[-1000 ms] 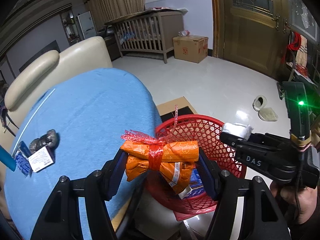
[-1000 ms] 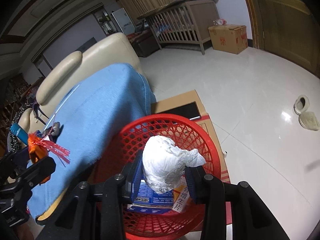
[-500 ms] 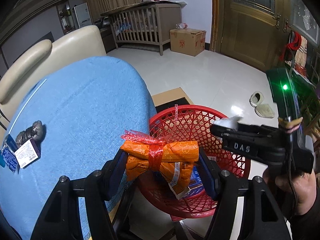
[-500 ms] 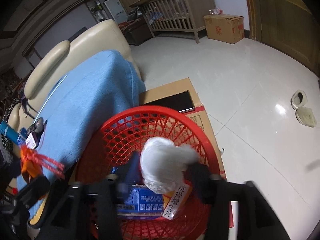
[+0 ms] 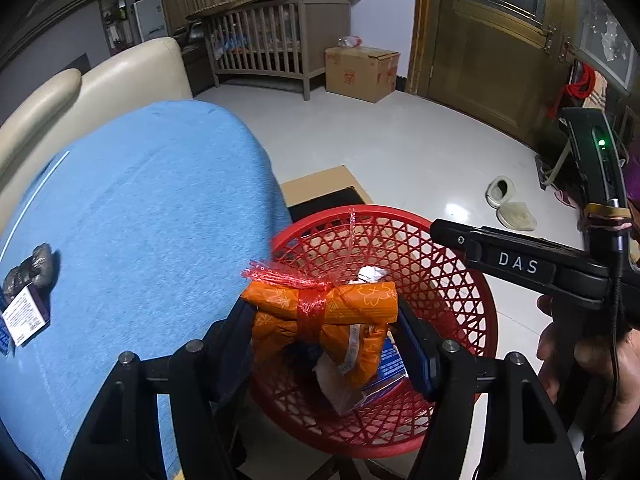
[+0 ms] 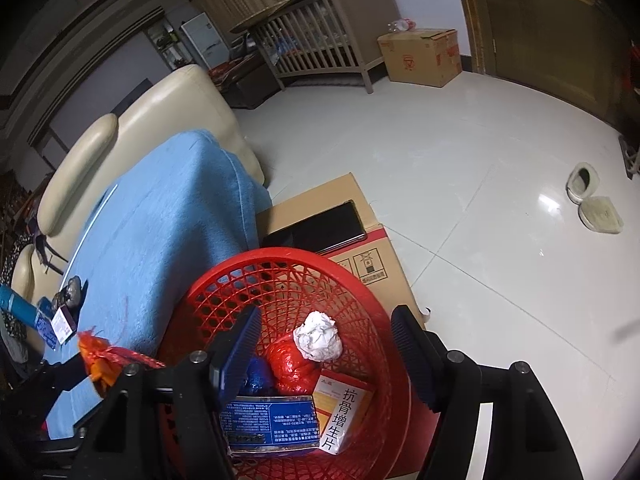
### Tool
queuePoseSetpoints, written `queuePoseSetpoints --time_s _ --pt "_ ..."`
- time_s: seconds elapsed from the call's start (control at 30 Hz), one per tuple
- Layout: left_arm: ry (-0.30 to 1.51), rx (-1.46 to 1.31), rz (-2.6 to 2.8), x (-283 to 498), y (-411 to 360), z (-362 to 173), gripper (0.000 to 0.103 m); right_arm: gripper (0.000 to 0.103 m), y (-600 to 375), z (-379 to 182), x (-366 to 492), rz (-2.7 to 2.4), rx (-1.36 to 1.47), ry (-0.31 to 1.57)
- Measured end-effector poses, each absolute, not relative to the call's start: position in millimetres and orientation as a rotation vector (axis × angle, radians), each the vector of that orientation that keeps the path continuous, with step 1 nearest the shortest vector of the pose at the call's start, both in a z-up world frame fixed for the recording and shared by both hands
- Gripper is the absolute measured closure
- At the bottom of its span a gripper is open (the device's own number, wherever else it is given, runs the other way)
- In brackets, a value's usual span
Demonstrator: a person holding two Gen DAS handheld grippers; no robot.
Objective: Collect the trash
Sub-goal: 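Open both tools over the red basket to drop the wrapper and tissue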
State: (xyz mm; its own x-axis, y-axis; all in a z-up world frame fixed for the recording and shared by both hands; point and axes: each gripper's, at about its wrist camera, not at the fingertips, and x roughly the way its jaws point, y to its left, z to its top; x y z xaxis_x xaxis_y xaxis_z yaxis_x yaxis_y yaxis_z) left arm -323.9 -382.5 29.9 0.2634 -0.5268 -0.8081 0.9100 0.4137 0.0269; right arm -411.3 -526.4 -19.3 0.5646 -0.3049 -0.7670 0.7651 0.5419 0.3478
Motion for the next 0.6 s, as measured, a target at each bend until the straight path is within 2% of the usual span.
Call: queuePoseSetpoints --time_s 0.6 --pt "0.858 0.608 -1.077 -328 -414 12 0.034 0.032 -548 -4 -434 -0.777 0.777 0.659"
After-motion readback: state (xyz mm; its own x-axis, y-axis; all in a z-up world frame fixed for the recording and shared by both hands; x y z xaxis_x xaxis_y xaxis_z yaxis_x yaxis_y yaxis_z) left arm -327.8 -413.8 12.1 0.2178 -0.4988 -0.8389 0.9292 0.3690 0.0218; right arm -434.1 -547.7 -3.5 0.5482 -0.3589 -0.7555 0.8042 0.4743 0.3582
